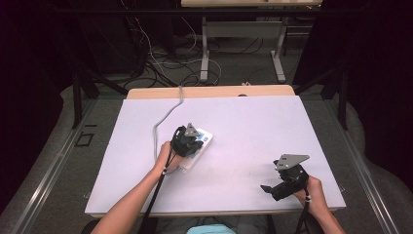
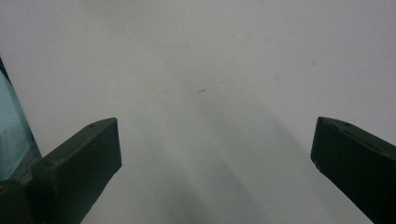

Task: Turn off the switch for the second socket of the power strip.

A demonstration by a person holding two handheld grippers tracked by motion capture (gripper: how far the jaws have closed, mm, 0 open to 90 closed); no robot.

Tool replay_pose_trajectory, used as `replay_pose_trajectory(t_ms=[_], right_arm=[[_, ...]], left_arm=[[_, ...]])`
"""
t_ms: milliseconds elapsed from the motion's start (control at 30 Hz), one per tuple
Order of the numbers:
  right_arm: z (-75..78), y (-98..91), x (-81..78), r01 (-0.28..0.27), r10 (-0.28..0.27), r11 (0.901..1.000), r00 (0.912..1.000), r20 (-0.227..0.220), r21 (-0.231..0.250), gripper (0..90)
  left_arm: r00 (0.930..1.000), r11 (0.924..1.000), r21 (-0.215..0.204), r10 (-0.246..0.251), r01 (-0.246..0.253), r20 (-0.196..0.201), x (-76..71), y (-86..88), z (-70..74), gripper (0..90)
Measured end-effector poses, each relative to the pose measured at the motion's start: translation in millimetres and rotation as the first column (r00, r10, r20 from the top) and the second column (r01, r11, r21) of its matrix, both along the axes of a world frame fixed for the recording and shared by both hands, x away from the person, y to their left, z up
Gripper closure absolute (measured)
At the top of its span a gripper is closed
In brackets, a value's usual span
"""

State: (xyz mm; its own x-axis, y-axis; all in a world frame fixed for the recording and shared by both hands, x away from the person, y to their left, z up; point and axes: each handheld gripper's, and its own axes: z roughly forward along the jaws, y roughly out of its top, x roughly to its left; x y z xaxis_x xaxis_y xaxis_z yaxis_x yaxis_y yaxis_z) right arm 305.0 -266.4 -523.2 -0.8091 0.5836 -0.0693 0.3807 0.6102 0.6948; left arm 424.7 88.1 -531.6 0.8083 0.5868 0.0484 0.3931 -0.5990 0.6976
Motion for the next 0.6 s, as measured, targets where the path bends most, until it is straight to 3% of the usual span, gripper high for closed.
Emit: replay_pose_trajectory(t_ms=[167,300,600], right_arm=[[-0.1,0.0,0.0,-0.001,0.001,1.0000,1.0000,0.001,-0.001,1.1],[-1.1,0.6,0.8,-0.008,0.008,1.0000,0.9999,0.007,-0.001,1.1],[-1.3,1.1,0.2,-0.001,0.001,1.0000,1.0000,0.008,0.000,1.1]], left_arm=[[0.9997,0.9999,0.014,-0.006,0.006,0.025,-0.9,-1.5,-0.2,89.9],[1.0000,1.0000,-0.005,0.001,-0.001,0.001,-0.3,-0.4,-1.0,89.9],[1.0000,0.9999,-0.013,0.008,-0.008,0.003,0.1,0.4,-1.8,90.0]])
